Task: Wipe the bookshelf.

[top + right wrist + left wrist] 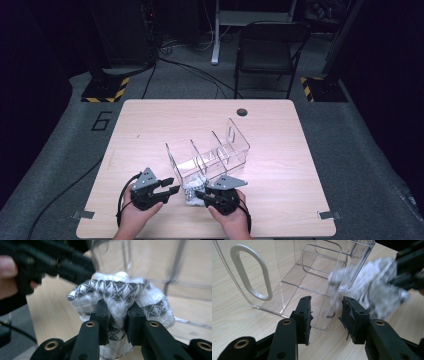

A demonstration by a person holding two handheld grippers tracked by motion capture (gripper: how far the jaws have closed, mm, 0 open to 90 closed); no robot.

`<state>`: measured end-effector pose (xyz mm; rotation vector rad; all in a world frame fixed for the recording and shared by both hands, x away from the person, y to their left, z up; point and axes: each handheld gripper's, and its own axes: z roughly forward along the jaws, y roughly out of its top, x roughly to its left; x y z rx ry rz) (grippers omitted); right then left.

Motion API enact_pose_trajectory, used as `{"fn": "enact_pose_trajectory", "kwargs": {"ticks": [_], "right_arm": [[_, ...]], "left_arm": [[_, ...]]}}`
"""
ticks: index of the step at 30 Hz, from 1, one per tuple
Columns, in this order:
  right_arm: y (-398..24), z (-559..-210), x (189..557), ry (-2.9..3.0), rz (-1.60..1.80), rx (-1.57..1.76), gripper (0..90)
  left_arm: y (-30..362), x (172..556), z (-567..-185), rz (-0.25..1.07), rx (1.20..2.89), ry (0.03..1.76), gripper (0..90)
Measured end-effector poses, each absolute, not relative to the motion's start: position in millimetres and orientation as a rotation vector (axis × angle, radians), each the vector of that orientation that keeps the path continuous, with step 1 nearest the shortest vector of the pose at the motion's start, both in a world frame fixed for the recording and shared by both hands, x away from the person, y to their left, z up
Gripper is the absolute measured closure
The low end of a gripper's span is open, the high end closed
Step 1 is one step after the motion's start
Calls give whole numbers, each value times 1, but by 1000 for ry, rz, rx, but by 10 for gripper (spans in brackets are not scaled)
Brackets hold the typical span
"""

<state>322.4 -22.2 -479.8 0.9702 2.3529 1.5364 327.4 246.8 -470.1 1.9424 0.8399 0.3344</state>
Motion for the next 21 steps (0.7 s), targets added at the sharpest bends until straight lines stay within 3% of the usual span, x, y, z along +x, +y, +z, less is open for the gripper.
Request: {"fn": "enact_pose_trajectory", "kwargs": {"ticks": [10, 17, 21], "right_arm": [[-6, -495, 331, 2409, 1436, 929, 745], [-7, -478, 329, 2371, 1513, 919, 743], [-1, -492, 332, 2431, 1464, 932, 742]], "left_arm": [[255, 331, -469, 345, 1915, 869, 596], [261, 332, -467, 343, 1907, 878, 596], [261, 332, -468, 345, 1896, 883, 594]]}}
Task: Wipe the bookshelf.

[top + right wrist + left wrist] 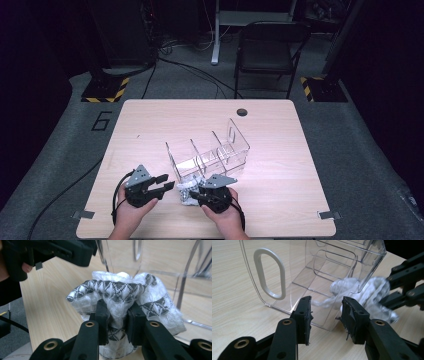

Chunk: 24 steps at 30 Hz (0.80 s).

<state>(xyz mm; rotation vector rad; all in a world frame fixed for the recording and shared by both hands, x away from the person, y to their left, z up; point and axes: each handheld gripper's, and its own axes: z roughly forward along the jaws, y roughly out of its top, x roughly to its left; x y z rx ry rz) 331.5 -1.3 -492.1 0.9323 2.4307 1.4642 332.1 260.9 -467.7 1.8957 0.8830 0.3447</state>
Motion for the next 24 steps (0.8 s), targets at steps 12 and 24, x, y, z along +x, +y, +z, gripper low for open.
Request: {"fn": "enact_pose_trajectory", "kwargs": {"ticks": [12, 24], "right_arm": [[-13, -456, 311, 2307, 1622, 858, 745], [-40, -403, 317, 2175, 1674, 797, 746]], "left_arm": [[269, 334, -470, 343, 1894, 903, 593], [265, 334, -472, 341, 1893, 904, 593]]}}
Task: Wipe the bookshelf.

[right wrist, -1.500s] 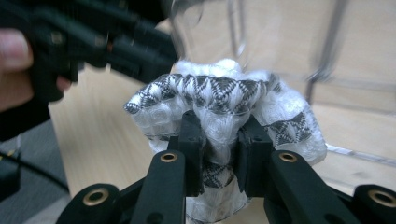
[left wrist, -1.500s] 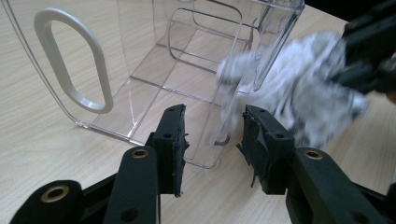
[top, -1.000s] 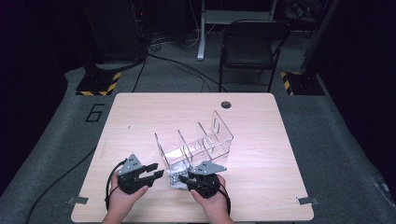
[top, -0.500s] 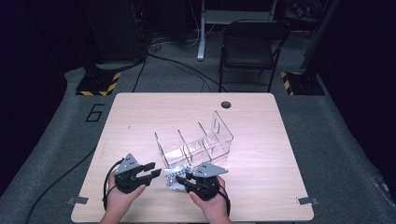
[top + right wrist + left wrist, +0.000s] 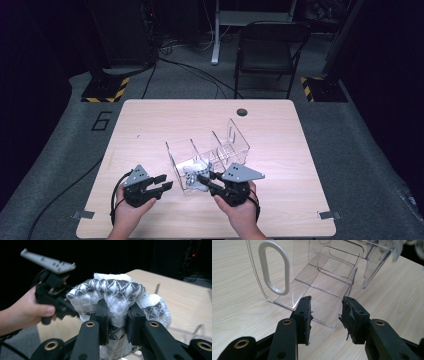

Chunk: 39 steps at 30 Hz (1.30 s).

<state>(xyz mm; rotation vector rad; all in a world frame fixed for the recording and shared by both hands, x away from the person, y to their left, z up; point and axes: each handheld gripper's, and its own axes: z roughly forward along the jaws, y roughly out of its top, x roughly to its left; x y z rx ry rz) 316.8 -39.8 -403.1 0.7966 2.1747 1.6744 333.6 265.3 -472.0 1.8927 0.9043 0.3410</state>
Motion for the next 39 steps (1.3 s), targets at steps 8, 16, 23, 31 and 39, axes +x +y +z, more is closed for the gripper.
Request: {"fn": "enact_pose_trajectory", "kwargs": {"ticks": [8, 16, 23, 31, 39], "right_arm": [[-40, -384, 332, 2132, 1645, 792, 744], [-15, -401, 346, 2250, 1584, 821, 740], [-1, -394, 348, 2282, 1555, 775, 732], [0, -403, 355, 2322, 1558, 818, 727], [-1, -405, 357, 2332, 1565, 822, 726]], "left_arm": [[261, 334, -474, 316, 1911, 891, 580], [251, 334, -477, 294, 1934, 858, 558], [242, 337, -483, 276, 1921, 879, 537], [234, 341, -491, 298, 1949, 888, 506], [232, 346, -497, 329, 1926, 944, 508]]}}
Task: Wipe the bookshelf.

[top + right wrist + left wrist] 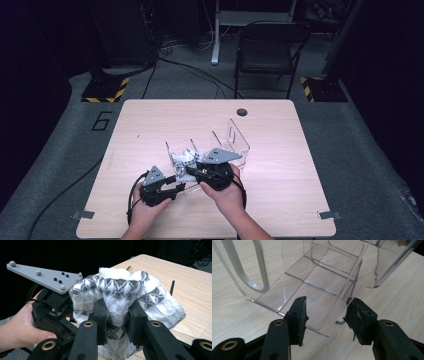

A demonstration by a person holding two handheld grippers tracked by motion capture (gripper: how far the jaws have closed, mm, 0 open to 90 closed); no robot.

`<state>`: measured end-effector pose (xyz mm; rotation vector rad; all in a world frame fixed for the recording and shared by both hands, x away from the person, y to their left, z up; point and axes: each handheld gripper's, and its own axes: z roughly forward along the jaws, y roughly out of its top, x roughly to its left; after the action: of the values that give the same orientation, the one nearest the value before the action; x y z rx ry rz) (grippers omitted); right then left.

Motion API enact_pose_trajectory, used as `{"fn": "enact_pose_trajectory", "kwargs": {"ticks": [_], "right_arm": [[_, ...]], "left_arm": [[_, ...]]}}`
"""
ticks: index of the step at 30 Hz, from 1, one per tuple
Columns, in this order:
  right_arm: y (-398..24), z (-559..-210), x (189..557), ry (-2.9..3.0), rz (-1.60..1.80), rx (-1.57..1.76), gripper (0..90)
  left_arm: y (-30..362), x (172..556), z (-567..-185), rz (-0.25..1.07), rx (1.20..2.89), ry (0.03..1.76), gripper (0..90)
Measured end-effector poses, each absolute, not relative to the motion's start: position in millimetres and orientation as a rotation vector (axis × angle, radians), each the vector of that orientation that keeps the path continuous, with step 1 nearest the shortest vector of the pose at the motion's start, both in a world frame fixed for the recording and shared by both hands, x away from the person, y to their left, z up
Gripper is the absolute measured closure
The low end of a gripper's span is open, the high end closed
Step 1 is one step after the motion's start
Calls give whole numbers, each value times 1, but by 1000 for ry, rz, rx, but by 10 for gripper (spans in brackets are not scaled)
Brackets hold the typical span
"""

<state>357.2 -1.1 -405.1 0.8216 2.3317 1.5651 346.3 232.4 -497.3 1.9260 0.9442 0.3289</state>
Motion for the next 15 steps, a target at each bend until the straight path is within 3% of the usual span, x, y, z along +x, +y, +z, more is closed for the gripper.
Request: {"fn": "enact_pose_trajectory", "kwargs": {"ticks": [7, 15], "right_arm": [[2, -405, 357, 2328, 1554, 826, 720], [-2, -403, 357, 2317, 1506, 811, 718]], "left_arm": [[228, 347, -502, 377, 1911, 979, 473], [226, 348, -507, 400, 1914, 985, 493]]}}
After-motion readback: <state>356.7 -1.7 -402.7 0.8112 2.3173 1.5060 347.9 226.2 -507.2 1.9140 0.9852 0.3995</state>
